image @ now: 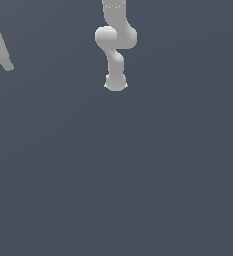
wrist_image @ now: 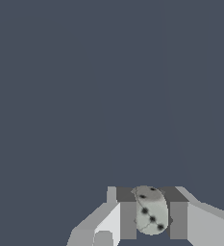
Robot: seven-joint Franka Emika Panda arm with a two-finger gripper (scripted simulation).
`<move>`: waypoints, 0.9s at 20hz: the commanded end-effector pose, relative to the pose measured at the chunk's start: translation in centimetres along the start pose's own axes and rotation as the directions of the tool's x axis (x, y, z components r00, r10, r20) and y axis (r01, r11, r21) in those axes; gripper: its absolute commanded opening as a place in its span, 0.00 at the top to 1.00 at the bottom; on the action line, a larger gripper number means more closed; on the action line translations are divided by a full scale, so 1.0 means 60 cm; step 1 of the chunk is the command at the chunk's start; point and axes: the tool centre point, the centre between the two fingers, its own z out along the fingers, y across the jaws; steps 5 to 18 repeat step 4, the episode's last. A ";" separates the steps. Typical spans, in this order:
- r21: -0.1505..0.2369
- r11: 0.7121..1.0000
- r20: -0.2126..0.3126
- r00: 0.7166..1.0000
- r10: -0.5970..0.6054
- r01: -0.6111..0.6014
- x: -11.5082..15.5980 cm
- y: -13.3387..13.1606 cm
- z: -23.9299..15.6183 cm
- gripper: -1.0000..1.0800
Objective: Pick up the object and move it to a goal position.
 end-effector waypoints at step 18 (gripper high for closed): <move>0.000 1.000 0.000 1.000 0.000 0.000 0.003 0.001 -0.005 1.00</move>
